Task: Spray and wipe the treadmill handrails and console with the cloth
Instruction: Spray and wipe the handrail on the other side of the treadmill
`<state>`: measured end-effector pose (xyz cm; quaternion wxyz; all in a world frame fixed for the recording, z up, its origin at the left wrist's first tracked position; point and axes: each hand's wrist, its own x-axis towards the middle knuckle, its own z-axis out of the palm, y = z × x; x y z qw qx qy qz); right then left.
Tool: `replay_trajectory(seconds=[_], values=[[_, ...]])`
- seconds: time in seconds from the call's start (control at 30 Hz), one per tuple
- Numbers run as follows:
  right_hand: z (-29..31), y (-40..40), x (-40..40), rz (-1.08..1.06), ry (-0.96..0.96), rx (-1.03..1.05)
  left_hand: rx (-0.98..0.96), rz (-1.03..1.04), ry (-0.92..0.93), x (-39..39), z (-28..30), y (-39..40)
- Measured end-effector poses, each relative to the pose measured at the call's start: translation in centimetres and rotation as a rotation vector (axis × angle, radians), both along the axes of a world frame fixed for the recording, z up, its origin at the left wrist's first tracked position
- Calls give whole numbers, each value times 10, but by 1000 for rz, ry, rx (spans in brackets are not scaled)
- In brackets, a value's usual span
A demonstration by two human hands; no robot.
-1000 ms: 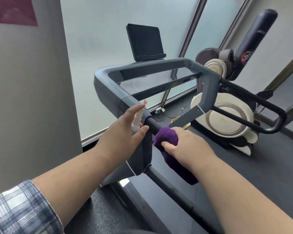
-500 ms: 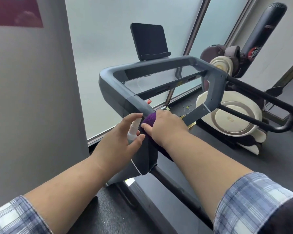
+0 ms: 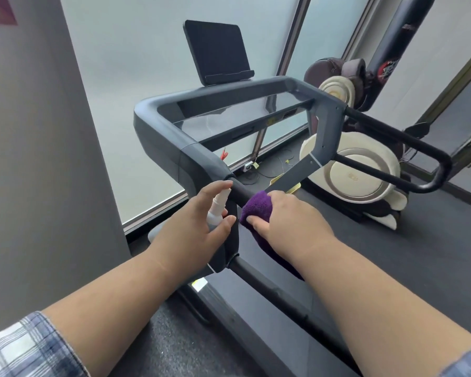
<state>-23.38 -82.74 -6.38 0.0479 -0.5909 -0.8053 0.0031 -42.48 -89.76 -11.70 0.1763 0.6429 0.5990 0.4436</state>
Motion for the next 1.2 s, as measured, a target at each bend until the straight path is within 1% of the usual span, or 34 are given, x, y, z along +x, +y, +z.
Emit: replay_trajectory(seconds=[0.1, 0.23, 0.33, 0.57, 0.77, 0.87, 1.2], values=[[2, 10, -25, 35, -7, 29, 0, 9, -9, -5, -1, -5], [7, 29, -69, 93, 3, -9, -8, 34, -17, -3, -2, -10], [5, 33, -72, 86, 12, 6, -5, 16, -19, 5, 0, -13], [1, 22, -36, 102, -20, 12, -4, 7, -3, 35, 13, -22], [0, 11, 5, 72, 35, -58, -22, 34, 28, 65, 17, -42], [0, 2, 24, 80, 27, -63, -26, 41, 38, 85, 19, -50], [1, -42, 126, 75, 81, -158, -15, 64, 54, 185, 24, -77]])
